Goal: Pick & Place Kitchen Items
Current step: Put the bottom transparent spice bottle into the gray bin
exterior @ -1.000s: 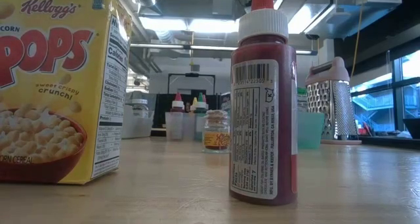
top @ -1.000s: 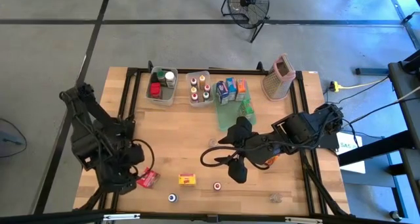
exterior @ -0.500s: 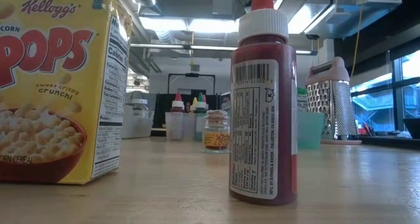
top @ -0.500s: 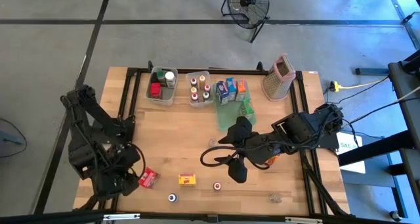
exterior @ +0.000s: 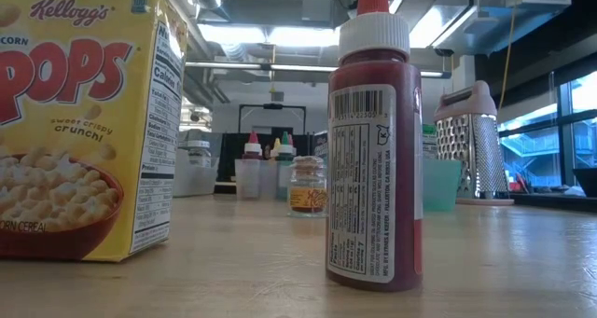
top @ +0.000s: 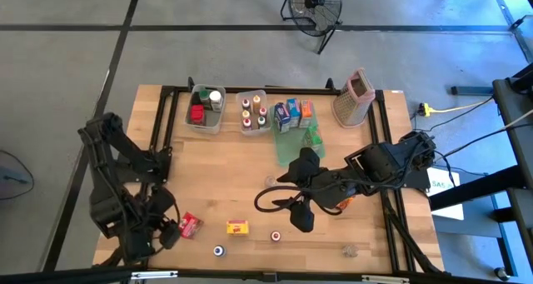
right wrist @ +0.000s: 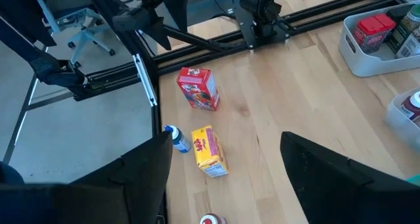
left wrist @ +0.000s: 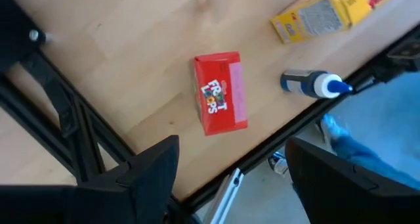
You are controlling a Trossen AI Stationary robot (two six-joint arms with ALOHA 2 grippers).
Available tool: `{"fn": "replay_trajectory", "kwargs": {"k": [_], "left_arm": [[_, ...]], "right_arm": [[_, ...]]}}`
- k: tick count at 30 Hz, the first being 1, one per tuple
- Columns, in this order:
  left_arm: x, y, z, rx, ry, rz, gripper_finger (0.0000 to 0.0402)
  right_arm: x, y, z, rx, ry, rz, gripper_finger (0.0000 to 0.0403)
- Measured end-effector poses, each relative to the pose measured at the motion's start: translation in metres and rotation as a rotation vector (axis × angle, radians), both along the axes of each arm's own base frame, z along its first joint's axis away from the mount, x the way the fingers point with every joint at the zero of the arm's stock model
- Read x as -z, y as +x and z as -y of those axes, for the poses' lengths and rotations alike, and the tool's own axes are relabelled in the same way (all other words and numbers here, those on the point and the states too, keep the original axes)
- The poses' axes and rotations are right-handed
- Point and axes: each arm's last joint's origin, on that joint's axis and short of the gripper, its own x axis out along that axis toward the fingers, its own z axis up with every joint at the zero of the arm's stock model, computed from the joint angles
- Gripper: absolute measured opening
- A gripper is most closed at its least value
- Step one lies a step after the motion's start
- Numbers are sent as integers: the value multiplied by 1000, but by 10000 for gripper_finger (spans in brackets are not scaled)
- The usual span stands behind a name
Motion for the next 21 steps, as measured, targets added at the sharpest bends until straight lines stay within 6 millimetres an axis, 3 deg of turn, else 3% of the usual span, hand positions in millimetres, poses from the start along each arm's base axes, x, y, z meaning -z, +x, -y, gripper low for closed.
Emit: {"fn": "replay_trajectory", "kwargs": {"k": [12, 21], "left_arm": [[24, 16, 17, -145, 24, -84, 274], [28, 28, 15, -228, 1, -113, 274]], "right_arm": [[0, 0, 0, -42, -57, 0, 284], [1, -1, -3, -158, -15, -31, 284]]}}
